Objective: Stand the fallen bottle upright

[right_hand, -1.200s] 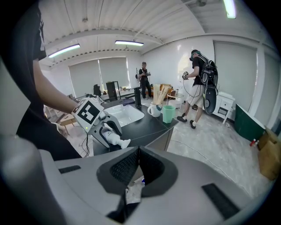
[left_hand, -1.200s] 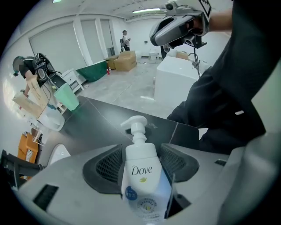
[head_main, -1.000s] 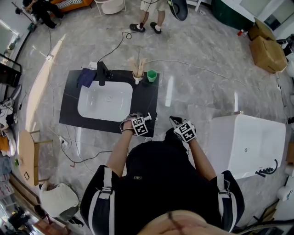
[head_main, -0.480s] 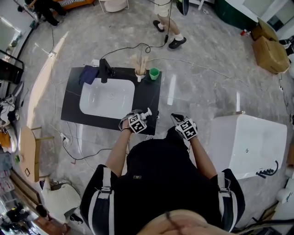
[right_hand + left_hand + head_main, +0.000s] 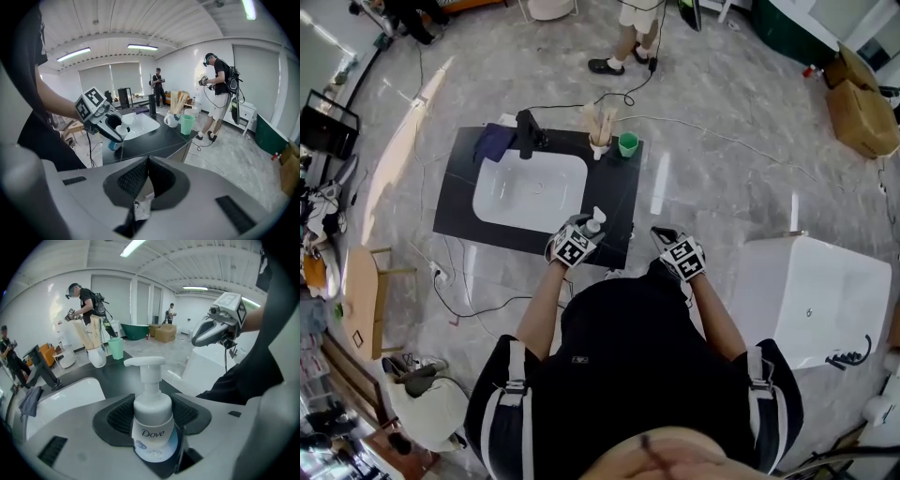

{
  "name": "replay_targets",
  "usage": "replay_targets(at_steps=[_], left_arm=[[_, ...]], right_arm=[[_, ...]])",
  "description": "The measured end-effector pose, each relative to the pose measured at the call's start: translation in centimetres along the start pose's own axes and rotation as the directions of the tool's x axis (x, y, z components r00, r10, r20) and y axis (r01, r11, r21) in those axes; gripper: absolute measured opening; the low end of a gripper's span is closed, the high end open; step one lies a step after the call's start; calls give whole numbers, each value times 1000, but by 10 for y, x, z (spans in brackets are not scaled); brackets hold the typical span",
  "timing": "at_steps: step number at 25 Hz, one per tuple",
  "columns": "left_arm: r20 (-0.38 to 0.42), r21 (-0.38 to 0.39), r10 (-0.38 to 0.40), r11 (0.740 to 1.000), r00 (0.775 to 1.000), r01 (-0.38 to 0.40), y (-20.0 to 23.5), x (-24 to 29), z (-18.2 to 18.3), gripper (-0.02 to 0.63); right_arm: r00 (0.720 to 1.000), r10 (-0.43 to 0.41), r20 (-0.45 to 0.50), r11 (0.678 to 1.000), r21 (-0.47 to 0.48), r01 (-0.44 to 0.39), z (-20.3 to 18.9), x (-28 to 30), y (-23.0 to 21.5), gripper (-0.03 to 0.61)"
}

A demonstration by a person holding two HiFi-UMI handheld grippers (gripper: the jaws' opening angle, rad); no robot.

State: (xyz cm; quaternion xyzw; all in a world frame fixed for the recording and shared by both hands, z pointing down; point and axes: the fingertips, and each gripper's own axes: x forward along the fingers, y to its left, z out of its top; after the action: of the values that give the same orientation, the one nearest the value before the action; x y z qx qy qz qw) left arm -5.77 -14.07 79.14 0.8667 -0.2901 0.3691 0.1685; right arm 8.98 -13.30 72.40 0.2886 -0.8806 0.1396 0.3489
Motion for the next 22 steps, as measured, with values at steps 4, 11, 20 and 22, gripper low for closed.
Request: replay_targets(at_steps=[4, 11, 20, 22], left_arm=[[59, -30, 13, 999, 998, -11, 0, -16, 4, 241], [89, -26, 20, 1000, 996, -17, -6, -28, -3, 239], [131, 3, 33, 999, 991, -34, -14, -31, -15, 239], [138, 4, 48, 999, 989, -49, -12, -28, -15, 239]], right_arm=[[1000, 7, 11, 1000, -13, -7, 2, 5, 7, 60], [1000, 8, 14, 1000, -26, -8, 6, 9, 17, 60], [1000, 25, 16, 999, -45, -24, 7, 16, 32, 60], [1000, 26, -2, 999, -43, -26, 3, 17, 31, 60]])
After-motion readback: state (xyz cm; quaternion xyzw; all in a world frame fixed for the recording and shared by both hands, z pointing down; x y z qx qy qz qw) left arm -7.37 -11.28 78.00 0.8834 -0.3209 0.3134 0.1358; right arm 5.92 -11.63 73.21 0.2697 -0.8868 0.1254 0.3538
